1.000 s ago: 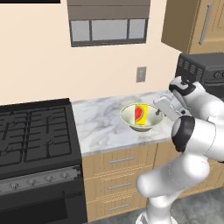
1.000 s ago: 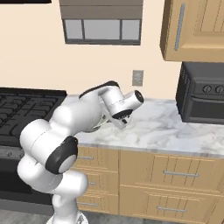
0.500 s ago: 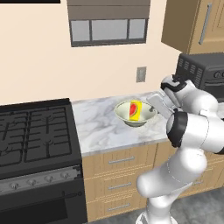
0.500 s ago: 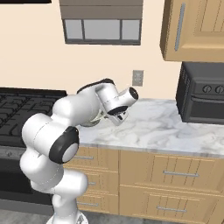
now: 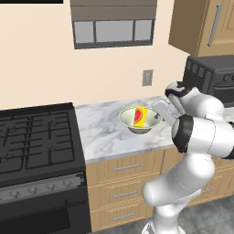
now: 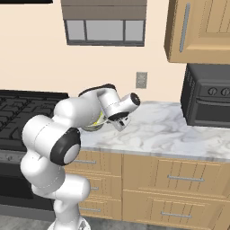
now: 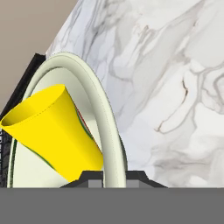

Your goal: Place the cup inside the bowl on the dining table and move the bowl to any counter.

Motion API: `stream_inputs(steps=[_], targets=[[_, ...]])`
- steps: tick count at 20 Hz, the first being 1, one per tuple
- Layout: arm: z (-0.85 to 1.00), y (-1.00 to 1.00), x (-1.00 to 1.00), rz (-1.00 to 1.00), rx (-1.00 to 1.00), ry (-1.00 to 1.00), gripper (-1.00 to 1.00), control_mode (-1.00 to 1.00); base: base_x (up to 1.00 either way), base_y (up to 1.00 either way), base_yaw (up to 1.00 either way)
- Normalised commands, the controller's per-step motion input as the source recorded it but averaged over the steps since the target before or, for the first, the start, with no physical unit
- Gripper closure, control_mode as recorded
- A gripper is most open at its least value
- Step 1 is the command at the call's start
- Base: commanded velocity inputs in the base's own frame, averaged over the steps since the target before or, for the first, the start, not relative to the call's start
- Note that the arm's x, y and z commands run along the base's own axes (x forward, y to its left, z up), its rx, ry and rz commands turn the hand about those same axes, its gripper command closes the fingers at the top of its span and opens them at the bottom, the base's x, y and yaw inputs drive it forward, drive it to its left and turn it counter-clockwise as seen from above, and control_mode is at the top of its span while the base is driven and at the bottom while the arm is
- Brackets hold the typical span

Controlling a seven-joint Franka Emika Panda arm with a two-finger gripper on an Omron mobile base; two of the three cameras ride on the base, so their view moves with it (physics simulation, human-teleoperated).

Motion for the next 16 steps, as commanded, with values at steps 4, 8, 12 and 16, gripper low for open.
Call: stream_inputs(steps=[4,8,12,16], targets=[[-0.17,0.0,0.0,0.0,0.0,0.0,1.0,-1.0,0.0,0.0,0.0],[-0.11,0.0,0.0,0.0,0.0,0.0,1.0,-1.0,0.0,0.0,0.0],[-0.01,0.08,0.11,0.0,0.0,0.0,1.0,-1.0,0.0,0.0,0.0],[0.0,0.12,0.41,0.0,0.0,0.0,1.0,-1.0,0.0,0.0,0.0]])
